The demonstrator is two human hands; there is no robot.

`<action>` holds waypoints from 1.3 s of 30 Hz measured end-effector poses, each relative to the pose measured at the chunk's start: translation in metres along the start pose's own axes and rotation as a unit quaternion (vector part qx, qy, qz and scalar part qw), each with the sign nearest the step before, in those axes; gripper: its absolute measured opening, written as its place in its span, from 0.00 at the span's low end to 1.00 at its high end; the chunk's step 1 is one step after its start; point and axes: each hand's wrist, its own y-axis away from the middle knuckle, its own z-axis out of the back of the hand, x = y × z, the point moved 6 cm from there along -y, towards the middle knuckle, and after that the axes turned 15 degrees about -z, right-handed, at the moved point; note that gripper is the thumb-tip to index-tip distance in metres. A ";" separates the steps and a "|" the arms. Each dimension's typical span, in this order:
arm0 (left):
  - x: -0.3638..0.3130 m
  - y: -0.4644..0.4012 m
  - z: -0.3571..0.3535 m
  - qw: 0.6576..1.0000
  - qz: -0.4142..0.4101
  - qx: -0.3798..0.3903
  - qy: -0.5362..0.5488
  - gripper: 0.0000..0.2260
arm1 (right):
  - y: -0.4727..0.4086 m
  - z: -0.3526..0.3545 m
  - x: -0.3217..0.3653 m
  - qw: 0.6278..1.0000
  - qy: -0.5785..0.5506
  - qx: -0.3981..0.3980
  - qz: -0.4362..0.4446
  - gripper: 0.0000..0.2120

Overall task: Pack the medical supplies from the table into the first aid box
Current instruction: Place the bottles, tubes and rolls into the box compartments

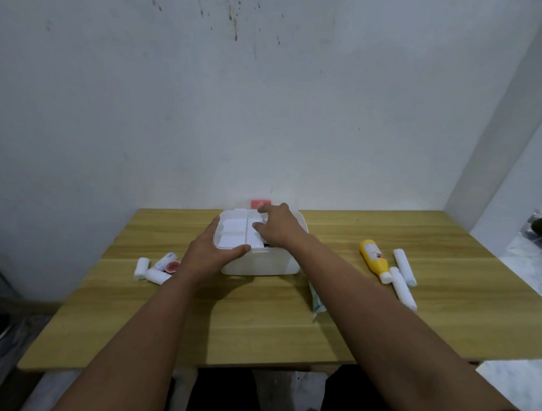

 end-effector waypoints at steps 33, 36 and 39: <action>-0.005 -0.006 0.002 0.999 -0.001 0.032 0.002 0.37 | 0.075 0.070 -0.069 0.968 0.202 0.044 -0.141 0.08; -0.004 -0.006 0.003 0.999 0.018 0.039 0.007 0.36 | 0.088 0.053 -0.073 0.945 0.277 0.082 -0.151 0.20; -0.003 -0.004 0.003 0.999 0.018 0.043 0.012 0.37 | 0.091 0.041 -0.072 0.940 0.309 0.051 -0.131 0.27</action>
